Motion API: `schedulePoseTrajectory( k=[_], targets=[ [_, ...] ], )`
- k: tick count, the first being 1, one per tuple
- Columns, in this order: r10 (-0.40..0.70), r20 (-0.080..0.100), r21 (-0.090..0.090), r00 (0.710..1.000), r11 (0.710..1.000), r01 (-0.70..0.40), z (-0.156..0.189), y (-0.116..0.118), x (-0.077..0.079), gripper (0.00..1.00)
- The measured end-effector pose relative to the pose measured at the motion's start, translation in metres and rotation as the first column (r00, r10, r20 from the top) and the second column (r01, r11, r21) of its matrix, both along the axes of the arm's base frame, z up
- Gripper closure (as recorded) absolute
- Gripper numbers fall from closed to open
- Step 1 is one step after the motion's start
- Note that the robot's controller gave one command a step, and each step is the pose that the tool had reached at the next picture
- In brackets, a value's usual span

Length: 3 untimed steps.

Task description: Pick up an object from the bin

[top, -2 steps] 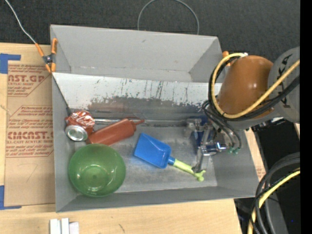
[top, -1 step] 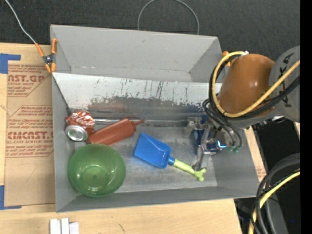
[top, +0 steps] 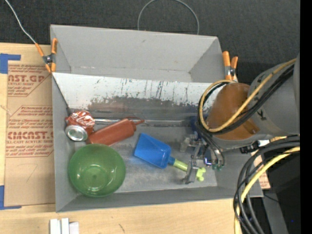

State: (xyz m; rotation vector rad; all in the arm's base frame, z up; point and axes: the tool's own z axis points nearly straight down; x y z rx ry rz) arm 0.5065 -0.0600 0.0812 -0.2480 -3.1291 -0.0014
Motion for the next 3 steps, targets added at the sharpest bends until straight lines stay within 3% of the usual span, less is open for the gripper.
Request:
schedulePoseTrajectory(
  k=[1,2,3],
  targets=[
    [-0.027,0.002,-0.001,1.000,1.000,0.027,-0.025,-0.002,-0.003,0.00],
    [-0.112,0.000,0.000,0.994,0.994,0.112,-0.012,0.002,-0.002,0.00],
    [-0.044,0.001,-0.001,0.999,0.999,0.044,-0.012,0.011,-0.015,0.00]
  ],
)
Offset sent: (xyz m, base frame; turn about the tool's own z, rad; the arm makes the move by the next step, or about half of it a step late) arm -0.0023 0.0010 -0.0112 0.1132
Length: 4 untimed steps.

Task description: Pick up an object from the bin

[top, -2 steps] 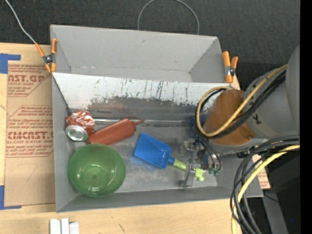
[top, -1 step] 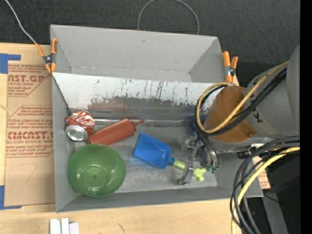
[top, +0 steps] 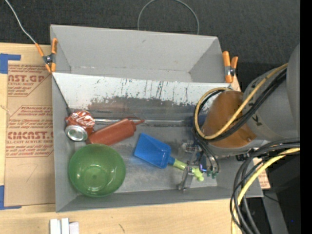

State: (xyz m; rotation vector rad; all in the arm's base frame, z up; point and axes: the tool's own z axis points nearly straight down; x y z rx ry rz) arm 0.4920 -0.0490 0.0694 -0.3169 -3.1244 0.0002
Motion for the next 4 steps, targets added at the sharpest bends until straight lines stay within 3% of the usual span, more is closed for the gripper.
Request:
schedulePoseTrajectory(
  k=[1,4],
  targets=[
    [-0.067,-0.001,0.002,0.998,0.998,0.067,0.000,-0.008,0.012,1.00],
    [-0.067,-0.005,0.003,0.998,0.998,0.067,0.014,-0.008,0.011,1.00]
  ],
)
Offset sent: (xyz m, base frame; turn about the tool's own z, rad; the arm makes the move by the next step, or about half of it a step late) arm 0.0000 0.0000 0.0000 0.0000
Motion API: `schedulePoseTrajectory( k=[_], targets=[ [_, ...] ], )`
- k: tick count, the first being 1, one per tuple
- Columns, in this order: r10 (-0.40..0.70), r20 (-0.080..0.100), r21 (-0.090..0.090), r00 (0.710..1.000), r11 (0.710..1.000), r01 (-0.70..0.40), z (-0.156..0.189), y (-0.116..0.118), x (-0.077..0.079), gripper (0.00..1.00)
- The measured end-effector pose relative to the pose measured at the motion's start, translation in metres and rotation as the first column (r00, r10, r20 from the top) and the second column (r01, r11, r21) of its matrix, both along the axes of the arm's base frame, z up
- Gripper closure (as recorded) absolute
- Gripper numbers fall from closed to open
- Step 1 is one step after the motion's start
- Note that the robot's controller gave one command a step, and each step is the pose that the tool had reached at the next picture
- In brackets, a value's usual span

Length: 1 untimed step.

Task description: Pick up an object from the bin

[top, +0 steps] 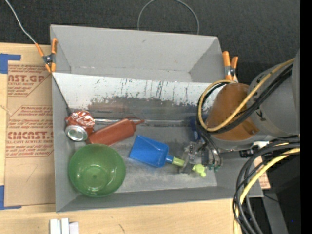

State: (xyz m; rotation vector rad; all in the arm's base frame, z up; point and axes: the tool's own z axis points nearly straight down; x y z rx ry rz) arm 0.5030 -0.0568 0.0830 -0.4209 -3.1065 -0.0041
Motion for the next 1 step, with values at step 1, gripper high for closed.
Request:
schedulePoseTrajectory(
  k=[1],
  targets=[
    [0.000,0.004,0.000,1.000,1.000,0.000,0.0141,0.0001,0.0010,1.00]
  ],
)
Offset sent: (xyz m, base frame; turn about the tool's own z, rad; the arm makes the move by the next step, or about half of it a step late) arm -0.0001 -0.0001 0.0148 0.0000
